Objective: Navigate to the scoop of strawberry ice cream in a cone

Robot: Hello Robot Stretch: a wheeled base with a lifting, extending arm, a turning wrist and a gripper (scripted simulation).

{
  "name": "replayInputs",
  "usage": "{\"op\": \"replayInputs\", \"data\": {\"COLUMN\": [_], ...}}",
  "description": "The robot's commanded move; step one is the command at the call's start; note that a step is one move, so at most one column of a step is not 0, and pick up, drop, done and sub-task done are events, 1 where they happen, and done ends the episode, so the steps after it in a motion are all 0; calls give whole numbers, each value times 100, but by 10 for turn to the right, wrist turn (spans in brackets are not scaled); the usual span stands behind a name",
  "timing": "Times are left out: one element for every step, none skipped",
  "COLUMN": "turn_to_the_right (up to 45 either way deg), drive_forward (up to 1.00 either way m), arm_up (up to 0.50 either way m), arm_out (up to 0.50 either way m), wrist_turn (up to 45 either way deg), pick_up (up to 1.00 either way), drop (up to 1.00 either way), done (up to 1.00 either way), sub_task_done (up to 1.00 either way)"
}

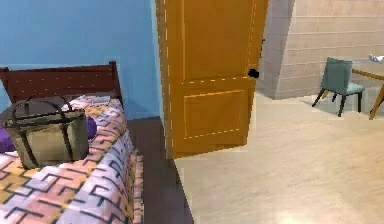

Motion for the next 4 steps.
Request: {"op": "replayInputs", "data": {"turn_to_the_right": [210,0,450,0], "drive_forward": [0,20,0,90], "arm_up": [0,0,0,0], "arm_out": [0,0,0,0], "wrist_turn": [0,0,0,0], "pick_up": [0,0,0,0], "drop": [0,0,0,0], "done": [0,0,0,0], "sub_task_done": [0,0,0,0]}}
